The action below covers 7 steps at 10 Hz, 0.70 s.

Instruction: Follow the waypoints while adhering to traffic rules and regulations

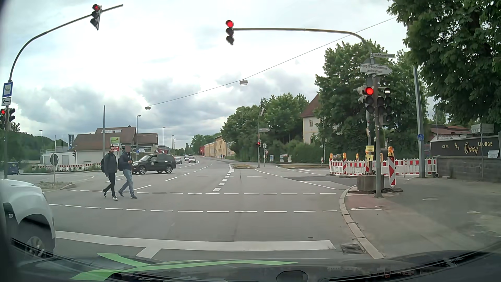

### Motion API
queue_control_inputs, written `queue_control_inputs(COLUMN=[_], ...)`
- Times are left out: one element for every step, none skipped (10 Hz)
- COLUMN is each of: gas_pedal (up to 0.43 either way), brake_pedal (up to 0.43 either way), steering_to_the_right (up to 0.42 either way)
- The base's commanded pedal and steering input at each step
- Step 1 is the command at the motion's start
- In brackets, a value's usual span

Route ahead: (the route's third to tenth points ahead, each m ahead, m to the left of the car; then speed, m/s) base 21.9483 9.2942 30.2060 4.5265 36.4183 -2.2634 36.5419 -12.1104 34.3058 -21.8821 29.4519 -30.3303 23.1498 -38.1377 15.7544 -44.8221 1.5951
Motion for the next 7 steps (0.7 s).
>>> queue_control_inputs(gas_pedal=[0.000, 0.000, 0.000, 0.000, 0.000, 0.000, 0.000], brake_pedal=[0.152, 0.152, 0.152, 0.152, 0.159, 0.171, 0.183], steering_to_the_right=[-0.010, -0.010, -0.010, -0.010, -0.009, -0.009, -0.009])
